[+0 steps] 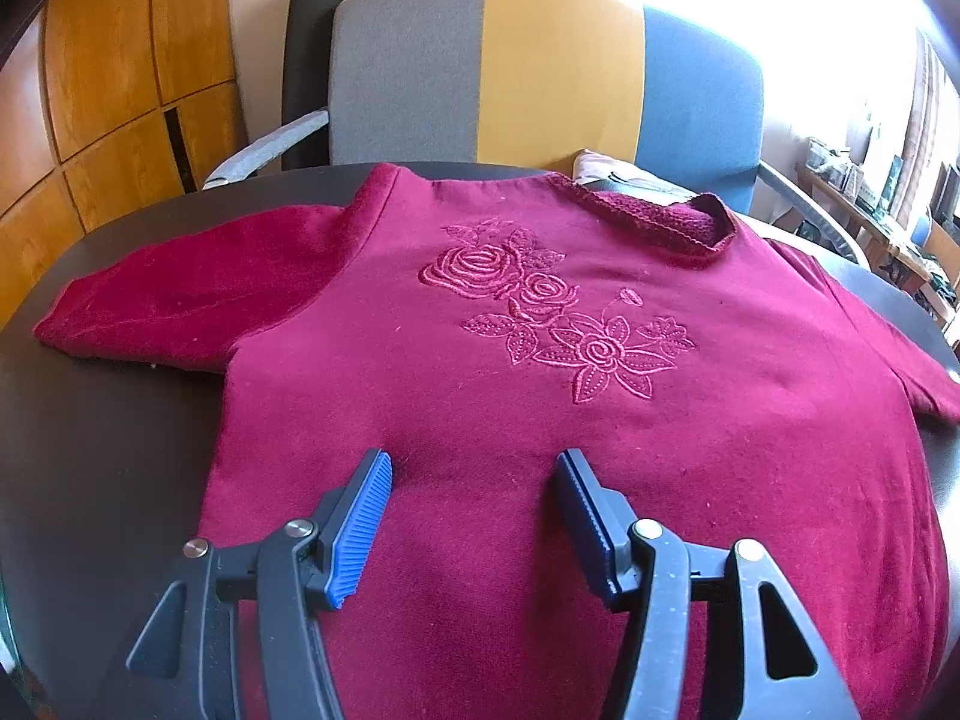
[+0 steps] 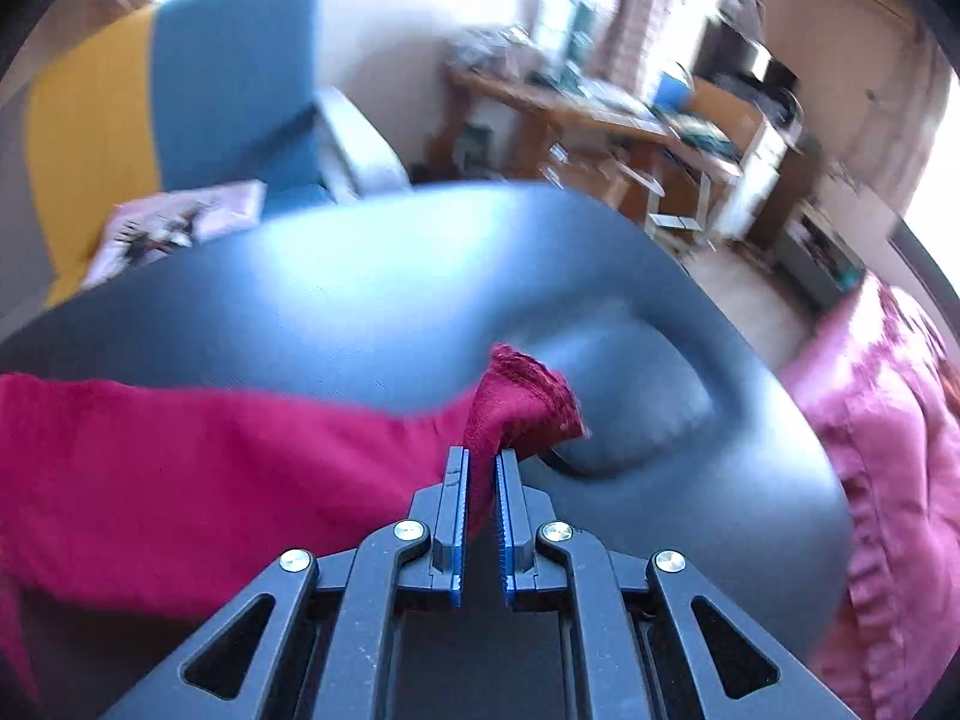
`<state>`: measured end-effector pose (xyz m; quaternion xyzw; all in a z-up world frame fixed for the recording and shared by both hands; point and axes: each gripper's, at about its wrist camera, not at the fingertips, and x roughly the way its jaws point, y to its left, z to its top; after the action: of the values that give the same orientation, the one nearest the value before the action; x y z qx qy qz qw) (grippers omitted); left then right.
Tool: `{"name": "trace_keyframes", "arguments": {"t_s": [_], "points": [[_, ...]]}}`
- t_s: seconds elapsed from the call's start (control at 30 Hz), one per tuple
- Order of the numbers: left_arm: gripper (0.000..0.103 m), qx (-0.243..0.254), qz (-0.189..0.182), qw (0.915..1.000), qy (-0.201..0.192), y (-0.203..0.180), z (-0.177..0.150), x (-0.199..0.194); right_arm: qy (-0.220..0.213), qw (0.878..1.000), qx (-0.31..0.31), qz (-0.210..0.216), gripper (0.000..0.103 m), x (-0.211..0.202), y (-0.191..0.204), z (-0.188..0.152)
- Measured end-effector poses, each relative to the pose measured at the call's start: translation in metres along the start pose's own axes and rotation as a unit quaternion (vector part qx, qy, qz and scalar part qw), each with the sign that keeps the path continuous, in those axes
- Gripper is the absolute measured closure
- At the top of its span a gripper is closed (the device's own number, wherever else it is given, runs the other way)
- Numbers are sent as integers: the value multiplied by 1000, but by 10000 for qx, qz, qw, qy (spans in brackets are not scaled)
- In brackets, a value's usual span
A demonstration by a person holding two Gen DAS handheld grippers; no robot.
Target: Fold clothes
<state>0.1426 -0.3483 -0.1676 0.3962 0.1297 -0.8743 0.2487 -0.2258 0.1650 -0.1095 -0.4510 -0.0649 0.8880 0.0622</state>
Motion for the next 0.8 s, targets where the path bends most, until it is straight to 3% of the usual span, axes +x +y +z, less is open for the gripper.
{"name": "trace_keyframes", "arguments": {"t_s": [0.1, 0.13, 0.2, 0.3, 0.43, 0.5, 0.6, 0.7, 0.8], "points": [[45, -75, 26, 10000, 19, 0, -4, -5, -67, 9994, 220, -249, 92, -12, -17, -15], [45, -82, 23, 10000, 35, 1, -5, -7, -153, 9996, 210, -126, 90, -21, -17, -19], [45, -63, 4, 9999, 100, 1, -4, -8, -338, 9992, 167, 154, 86, -39, -14, -28], [46, -21, 49, 9998, 191, 2, -2, -18, -520, 9914, -372, 1142, 84, -75, 23, -49], [48, 130, -82, 9999, -34, -1, -9, -46, -534, 9590, -1143, 2536, 84, -121, 89, -92], [48, 308, -187, 9992, -184, -3, -17, -64, -483, 9338, -1606, 3159, 84, -144, 128, -121], [48, 507, -323, 9979, -256, -2, -32, -83, -353, 8980, -2239, 3771, 84, -169, 181, -159], [48, 618, -392, 9971, -204, 0, -48, -91, -204, 8776, -2704, 3954, 84, -183, 223, -196], [48, 802, -322, 9963, 4, 5, -70, -89, -122, 8769, -2946, 3796, 84, -181, 245, -221]]}}
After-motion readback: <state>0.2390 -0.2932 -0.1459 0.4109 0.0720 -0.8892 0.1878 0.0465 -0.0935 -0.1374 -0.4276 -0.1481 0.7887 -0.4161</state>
